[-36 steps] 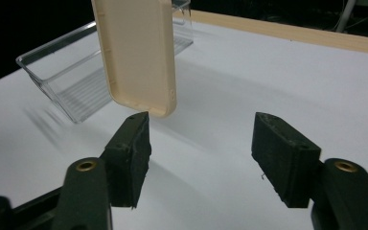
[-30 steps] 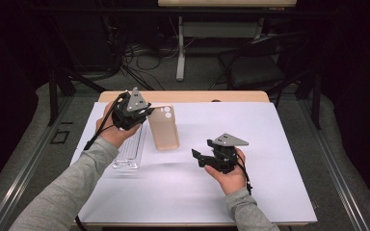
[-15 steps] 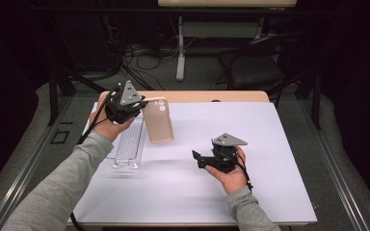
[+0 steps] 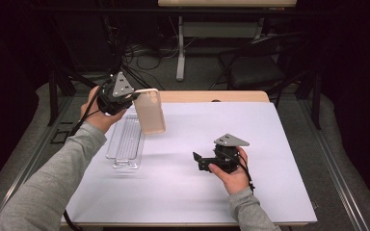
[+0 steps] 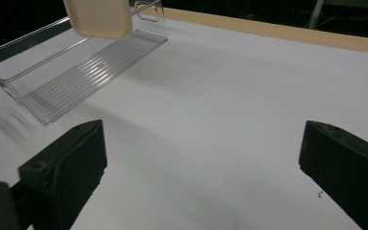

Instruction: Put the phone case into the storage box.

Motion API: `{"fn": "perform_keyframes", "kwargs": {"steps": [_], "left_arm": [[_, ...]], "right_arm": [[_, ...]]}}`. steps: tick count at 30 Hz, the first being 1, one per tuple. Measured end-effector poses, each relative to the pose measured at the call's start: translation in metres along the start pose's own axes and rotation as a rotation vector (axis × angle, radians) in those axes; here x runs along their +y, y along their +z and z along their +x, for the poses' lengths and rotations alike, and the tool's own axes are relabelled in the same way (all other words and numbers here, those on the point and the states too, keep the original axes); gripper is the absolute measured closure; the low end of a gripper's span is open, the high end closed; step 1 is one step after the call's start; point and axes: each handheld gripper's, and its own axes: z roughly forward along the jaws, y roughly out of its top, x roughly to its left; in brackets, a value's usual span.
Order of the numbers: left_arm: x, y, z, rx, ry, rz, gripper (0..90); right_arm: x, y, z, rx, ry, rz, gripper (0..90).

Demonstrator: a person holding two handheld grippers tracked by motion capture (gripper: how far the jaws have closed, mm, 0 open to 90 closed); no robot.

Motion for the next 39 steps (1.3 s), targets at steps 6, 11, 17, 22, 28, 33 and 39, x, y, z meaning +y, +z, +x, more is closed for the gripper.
{"fn": "perform_keyframes", "kwargs": {"steps": [6,11,17,22,28,33,39], "left_arm": [[-0.004,-0.002,0.013,0.027,0.004,0.0,79.1],[-0.008,-0.003,0.023,0.053,0.009,0.001,79.1],[-0.013,-0.001,0.032,0.07,0.005,0.001,79.1],[-0.015,0.002,0.036,0.078,0.005,-0.001,79.1],[-0.017,0.007,0.039,0.088,0.019,-0.003,79.1],[-0.02,0.015,0.044,0.104,0.019,0.01,79.1],[-0.025,0.021,0.049,0.125,0.02,0.031,79.1]], "right_arm": [[-0.002,-0.002,0.0,-0.015,-0.019,0.001,0.0],[-0.001,-0.005,-0.003,-0.027,-0.009,-0.012,0.0],[-0.002,-0.007,-0.005,-0.046,-0.011,-0.013,0.0],[-0.003,-0.007,-0.004,-0.056,-0.011,-0.011,0.0],[-0.004,-0.006,-0.005,-0.053,-0.015,-0.003,0.0],[-0.004,-0.007,-0.005,-0.052,-0.011,-0.002,0.0],[-0.004,-0.008,-0.006,-0.057,-0.008,-0.003,0.0]]}}
